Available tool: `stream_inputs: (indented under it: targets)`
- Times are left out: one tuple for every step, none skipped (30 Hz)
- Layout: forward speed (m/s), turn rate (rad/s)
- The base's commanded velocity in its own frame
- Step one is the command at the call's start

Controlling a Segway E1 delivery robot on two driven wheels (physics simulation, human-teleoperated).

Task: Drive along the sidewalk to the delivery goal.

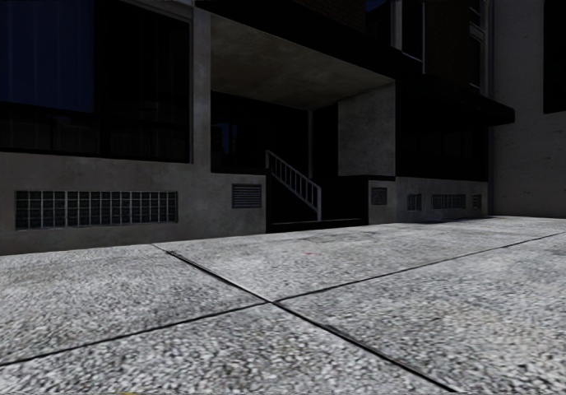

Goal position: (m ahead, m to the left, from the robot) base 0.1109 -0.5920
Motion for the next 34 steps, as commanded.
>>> stream_inputs:
  targets:
    - [1.06,-0.41]
    - [1.01,-0.41]
    - [0.98,-0.39]
    - [0.81,0.00]
    - [0.00,0.00]
    - [0.00,0.00]
    - [0.00,0.00]
    - [0.00,0.00]
    - [0.00,0.00]
    - [0.00,0.00]
    - [0.00,0.00]
    - [0.00,0.00]
    - [0.00,0.00]
    - [0.00,0.00]
    - [0.00,0.00]
    - [0.00,0.00]
    - [0.00,0.00]
    - [0.00,0.00]
    - [0.00,0.00]
    - [0.00,0.00]
    - [0.00,0.00]
    - [0.00,0.00]
    - [0.00,0.00]
    - [0.00,0.00]
    - [0.00,0.00]
    - [0.00,0.00]
    - [0.00,0.00]
    - [0.00,0.00]
    - [0.00,0.00]
    - [0.00,0.00]
    - [0.00,0.00]
    - [0.00,0.00]
    - [0.00,0.00]
    - [0.00,0.00]
